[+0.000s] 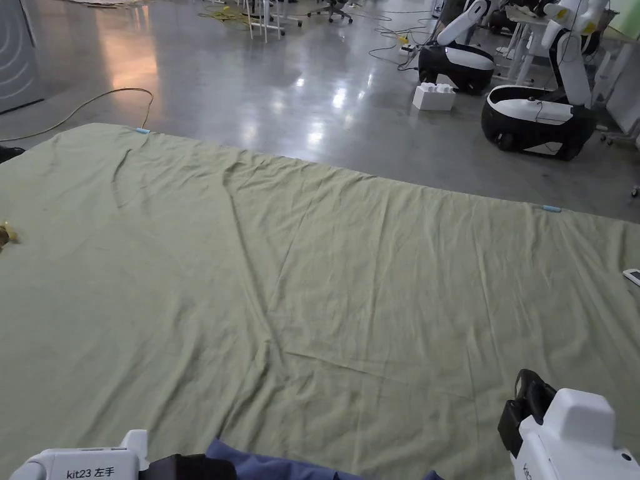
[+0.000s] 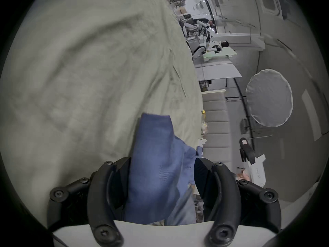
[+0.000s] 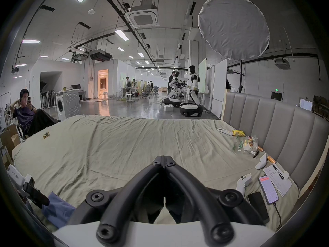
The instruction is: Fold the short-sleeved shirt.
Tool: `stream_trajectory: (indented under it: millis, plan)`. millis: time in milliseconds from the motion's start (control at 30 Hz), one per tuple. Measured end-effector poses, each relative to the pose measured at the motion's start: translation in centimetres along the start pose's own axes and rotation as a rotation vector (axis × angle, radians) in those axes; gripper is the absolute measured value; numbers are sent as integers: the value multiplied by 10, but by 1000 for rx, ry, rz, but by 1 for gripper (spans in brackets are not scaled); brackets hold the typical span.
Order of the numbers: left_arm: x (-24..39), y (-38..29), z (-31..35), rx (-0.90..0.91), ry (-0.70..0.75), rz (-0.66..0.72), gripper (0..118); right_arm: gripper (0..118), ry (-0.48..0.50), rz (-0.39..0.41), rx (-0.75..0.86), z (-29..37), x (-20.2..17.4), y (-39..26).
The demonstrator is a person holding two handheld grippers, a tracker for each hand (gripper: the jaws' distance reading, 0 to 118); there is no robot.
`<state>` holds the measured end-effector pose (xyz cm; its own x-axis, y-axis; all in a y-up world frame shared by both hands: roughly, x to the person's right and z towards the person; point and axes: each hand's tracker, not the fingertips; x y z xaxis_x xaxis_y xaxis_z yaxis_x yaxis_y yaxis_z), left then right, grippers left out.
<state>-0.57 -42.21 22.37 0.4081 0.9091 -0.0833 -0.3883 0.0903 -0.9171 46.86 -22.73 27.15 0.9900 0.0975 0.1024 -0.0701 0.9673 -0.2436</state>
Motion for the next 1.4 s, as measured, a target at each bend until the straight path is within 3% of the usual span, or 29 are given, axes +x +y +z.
stream_trajectory:
  millis: [67,133,267,567,767,933,1100,1233,1400]
  plan:
    - [4,-4,-6,-17,15,-59,55,0,0,2,-2,0,0,0]
    - [5,-5,-12,-34,64,-86,32,0,-1,1,-5,1,-1,0]
    - [8,-4,-12,-30,92,-96,22,0,-4,4,-7,2,-2,0]
    - [57,2,15,3,202,-284,18,0,0,15,-4,3,-2,3]
    - [97,15,70,68,357,-316,18,0,8,15,5,1,-3,6]
    - [133,19,103,145,588,-398,18,0,26,12,6,-2,-8,5]
    - [167,6,91,163,686,-449,18,1,44,0,8,-3,-12,4]
    - [194,-10,62,137,814,-582,18,0,49,-6,10,-4,-12,4]
    - [209,-21,30,108,780,-572,18,0,48,-13,11,-4,-10,4]
